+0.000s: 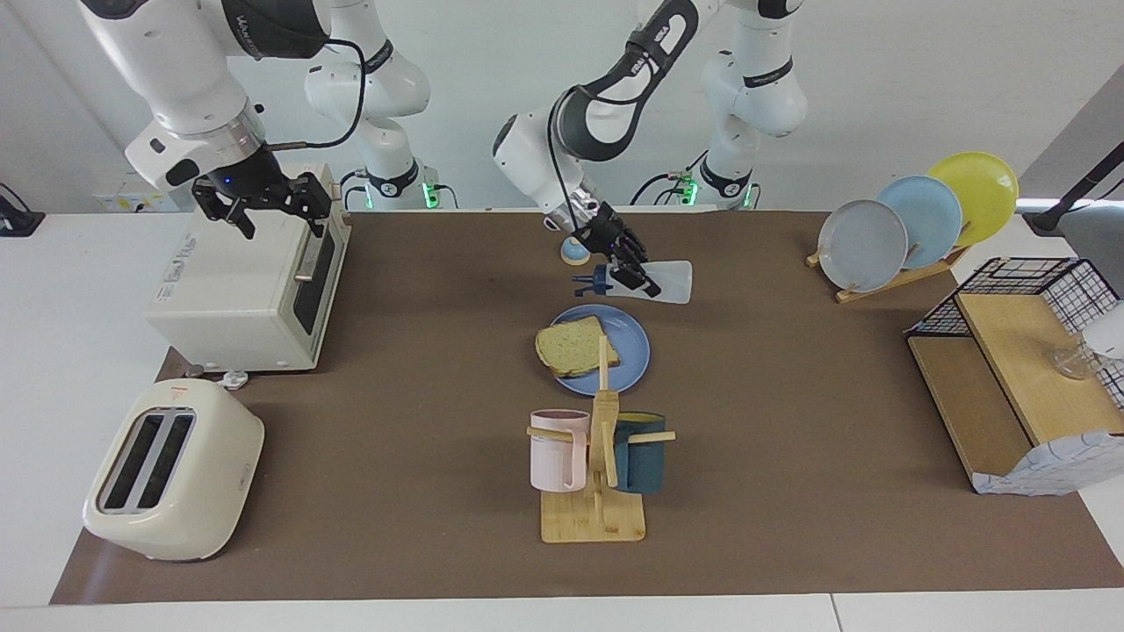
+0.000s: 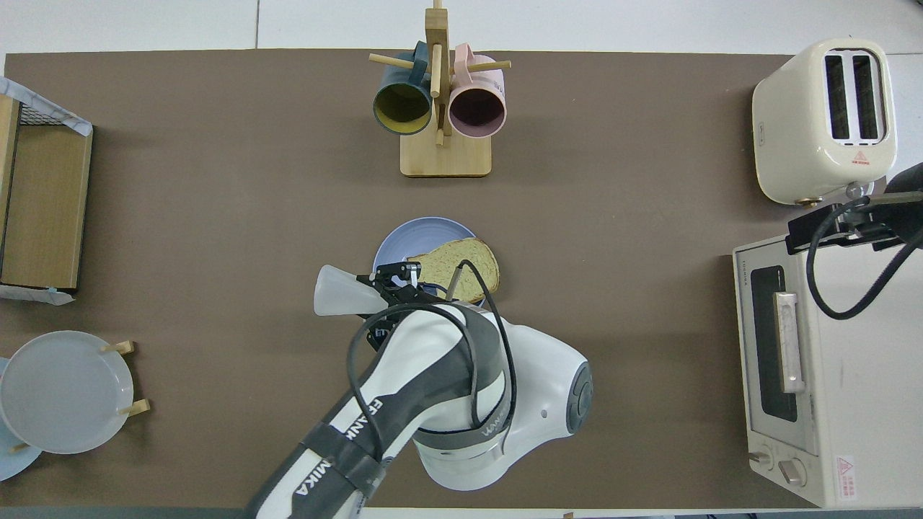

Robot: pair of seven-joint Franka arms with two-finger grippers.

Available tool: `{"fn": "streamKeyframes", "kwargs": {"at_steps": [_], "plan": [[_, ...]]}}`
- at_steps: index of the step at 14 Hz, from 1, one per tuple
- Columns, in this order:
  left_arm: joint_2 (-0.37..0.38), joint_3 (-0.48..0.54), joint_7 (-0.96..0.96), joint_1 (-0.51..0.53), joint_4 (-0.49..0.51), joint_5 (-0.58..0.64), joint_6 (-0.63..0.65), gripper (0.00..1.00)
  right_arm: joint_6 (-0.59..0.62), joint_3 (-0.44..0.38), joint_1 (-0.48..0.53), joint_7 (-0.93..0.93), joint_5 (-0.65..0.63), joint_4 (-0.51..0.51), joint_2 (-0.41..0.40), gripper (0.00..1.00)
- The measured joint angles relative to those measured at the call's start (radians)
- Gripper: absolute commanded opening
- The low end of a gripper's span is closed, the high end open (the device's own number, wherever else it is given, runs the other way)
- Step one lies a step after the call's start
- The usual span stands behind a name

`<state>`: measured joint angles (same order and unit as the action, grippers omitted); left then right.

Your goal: Put bread on plate and add seasoning

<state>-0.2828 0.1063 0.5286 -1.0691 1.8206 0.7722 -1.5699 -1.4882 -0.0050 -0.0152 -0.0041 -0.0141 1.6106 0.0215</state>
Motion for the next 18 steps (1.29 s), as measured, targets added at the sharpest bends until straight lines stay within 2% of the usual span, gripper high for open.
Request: {"fn": "streamKeyframes", "kwargs": {"at_steps": [3,10,14,18], "plan": [[-0.060,0.001,-0.010,-0.018,-0.040,0.034,0.093,0.00,0.000,-0.008,0.007,-0.003,0.000,0.000,-0.001,1.00],[-0.092,0.018,-0.010,-0.010,-0.065,0.070,0.180,0.00,-0.008,-0.018,0.022,-0.035,0.000,0.001,-0.005,1.00],[-0.234,0.033,-0.011,-0.007,-0.192,0.118,0.242,0.00,-0.009,-0.018,0.025,-0.040,0.000,0.001,-0.005,1.00],[-0.340,0.034,-0.009,-0.007,-0.241,0.205,0.373,0.00,-0.009,-0.019,0.030,-0.040,0.000,0.001,-0.005,1.00]]}}
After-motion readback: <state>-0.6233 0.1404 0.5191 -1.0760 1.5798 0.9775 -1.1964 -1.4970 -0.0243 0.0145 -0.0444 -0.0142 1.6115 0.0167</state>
